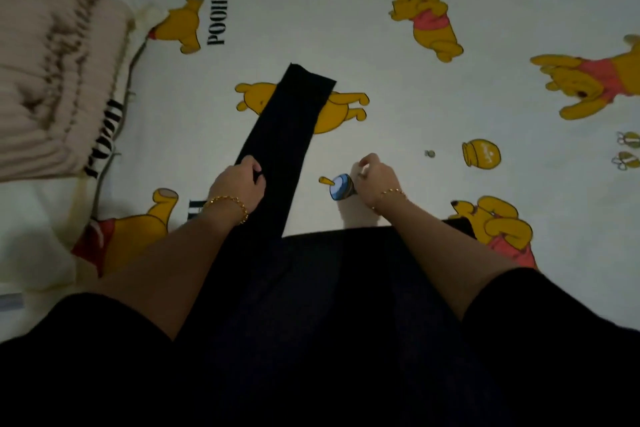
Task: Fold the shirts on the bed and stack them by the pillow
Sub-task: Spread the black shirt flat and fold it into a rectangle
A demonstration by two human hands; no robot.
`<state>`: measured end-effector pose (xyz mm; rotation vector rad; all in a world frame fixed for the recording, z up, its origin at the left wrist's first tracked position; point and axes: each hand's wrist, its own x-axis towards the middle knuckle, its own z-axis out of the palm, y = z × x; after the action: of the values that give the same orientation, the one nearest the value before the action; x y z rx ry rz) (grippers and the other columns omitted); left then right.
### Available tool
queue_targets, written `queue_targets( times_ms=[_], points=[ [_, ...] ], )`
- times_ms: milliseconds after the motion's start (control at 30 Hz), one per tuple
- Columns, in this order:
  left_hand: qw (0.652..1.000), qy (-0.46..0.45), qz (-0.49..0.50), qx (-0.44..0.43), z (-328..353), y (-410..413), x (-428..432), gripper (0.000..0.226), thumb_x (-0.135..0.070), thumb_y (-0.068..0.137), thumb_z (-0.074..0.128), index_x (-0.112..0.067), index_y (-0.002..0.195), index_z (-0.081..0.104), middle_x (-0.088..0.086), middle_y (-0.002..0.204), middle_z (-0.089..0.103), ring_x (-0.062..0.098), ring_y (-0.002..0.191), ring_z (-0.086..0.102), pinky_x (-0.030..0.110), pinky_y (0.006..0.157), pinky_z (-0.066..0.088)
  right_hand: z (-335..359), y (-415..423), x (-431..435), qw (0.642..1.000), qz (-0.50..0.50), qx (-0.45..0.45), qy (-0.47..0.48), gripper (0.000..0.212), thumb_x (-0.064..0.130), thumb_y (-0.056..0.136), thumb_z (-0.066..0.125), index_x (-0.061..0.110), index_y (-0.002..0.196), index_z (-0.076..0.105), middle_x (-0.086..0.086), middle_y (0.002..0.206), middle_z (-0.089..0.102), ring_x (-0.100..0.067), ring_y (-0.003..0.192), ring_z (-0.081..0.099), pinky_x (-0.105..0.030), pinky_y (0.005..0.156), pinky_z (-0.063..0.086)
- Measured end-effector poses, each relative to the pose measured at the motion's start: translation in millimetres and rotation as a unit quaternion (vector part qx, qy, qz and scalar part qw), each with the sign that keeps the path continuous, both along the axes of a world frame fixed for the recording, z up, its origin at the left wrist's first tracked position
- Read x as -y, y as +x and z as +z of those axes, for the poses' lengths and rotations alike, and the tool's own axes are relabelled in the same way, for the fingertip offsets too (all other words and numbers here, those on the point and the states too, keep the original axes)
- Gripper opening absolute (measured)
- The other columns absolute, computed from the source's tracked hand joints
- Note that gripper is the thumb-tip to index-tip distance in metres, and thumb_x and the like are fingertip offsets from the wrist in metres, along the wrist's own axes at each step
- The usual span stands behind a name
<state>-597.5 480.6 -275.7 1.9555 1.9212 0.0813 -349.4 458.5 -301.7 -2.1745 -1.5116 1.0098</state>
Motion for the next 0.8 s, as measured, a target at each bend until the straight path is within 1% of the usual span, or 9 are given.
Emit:
queue_targets(
  times_ms=[200,267,333,433,500,567,633,733,800],
  points=[
    [0.996,-0.024,0.085,0.028,-18,-33,-67,0.023,-0.02,0.09,0.054,-0.006,0.108,0.059,0.02,0.106,0.063,0.036,0.098,0.058,0.035,0.079,0.046,-7,-39,-99,0.989,-0.058,-0.131,-0.028,0.037,0.018,0.093,0.051,0.011,0.128,0.043,-0.016,0.121,0.058,-0.034,0.109,0.055,-0.033,0.083,0.045],
    [0.992,-0.064,0.098,0.049,-30,-38,-79,0.03,-0.024,0.089,0.058,-0.005,0.113,0.057,0.019,0.114,0.061,0.034,0.105,0.057,0.033,0.085,0.044,-12,-48,-122,0.97,-0.118,-0.21,-0.046,0.042,0.015,0.091,0.054,0.011,0.13,0.041,-0.016,0.121,0.055,-0.031,0.106,0.055,-0.041,0.091,0.049],
    [0.987,-0.102,0.11,0.064,-42,-39,-82,0.041,-0.031,0.088,0.062,-0.005,0.118,0.055,0.016,0.118,0.059,0.032,0.108,0.056,0.033,0.087,0.043,-16,-57,-137,0.937,-0.173,-0.3,-0.048,0.043,0.009,0.09,0.056,0.011,0.129,0.04,-0.017,0.121,0.055,-0.028,0.1,0.056,-0.043,0.089,0.05],
    [0.986,-0.12,0.095,0.074,-54,-38,-80,0.032,-0.032,0.087,0.062,-0.006,0.105,0.06,0.013,0.103,0.064,0.029,0.092,0.06,0.033,0.08,0.048,-21,-67,-148,0.881,-0.226,-0.414,-0.043,0.043,0.007,0.09,0.056,0.022,0.128,0.041,-0.013,0.119,0.057,-0.025,0.093,0.059,-0.042,0.083,0.052],
    [0.984,-0.111,0.093,0.1,-55,-35,-78,0.02,-0.029,0.092,0.054,-0.01,0.095,0.057,0.013,0.096,0.064,0.028,0.084,0.059,0.035,0.076,0.048,-21,-70,-152,0.858,-0.235,-0.456,-0.038,0.043,0.011,0.091,0.058,0.03,0.127,0.045,-0.008,0.116,0.058,-0.024,0.093,0.06,-0.044,0.087,0.053],
    [0.975,-0.086,0.134,0.156,-55,-36,-79,0.016,-0.03,0.095,0.046,-0.015,0.099,0.051,0.012,0.096,0.062,0.03,0.086,0.059,0.038,0.078,0.047,-21,-73,-157,0.845,-0.229,-0.482,-0.034,0.039,0.012,0.09,0.061,0.028,0.124,0.053,-0.006,0.123,0.059,-0.026,0.107,0.06,-0.048,0.094,0.05],
    [0.96,-0.073,0.179,0.203,-54,-37,-84,0.022,-0.035,0.093,0.046,-0.015,0.098,0.053,0.012,0.098,0.063,0.033,0.089,0.06,0.042,0.083,0.048,-19,-73,-163,0.837,-0.219,-0.501,-0.036,0.037,0.01,0.089,0.06,0.022,0.124,0.058,-0.008,0.125,0.06,-0.028,0.112,0.058,-0.047,0.098,0.048],
    [0.935,-0.112,0.201,0.271,-54,-38,-92,0.04,-0.058,0.078,0.055,-0.019,0.077,0.065,0.008,0.083,0.07,0.031,0.08,0.066,0.04,0.081,0.052,-15,-73,-172,0.83,-0.219,-0.51,-0.06,0.042,0.003,0.09,0.055,0.018,0.129,0.056,-0.012,0.124,0.059,-0.03,0.111,0.058,-0.044,0.093,0.05],
    [0.926,-0.132,0.212,0.283,-56,-38,-98,0.039,-0.06,0.072,0.062,-0.021,0.076,0.069,0.006,0.081,0.071,0.028,0.078,0.067,0.04,0.082,0.055,-14,-72,-180,0.834,-0.224,-0.5,-0.061,0.046,-0.002,0.091,0.049,0.017,0.133,0.054,-0.013,0.127,0.056,-0.031,0.113,0.057,-0.044,0.095,0.049]
  ],
)
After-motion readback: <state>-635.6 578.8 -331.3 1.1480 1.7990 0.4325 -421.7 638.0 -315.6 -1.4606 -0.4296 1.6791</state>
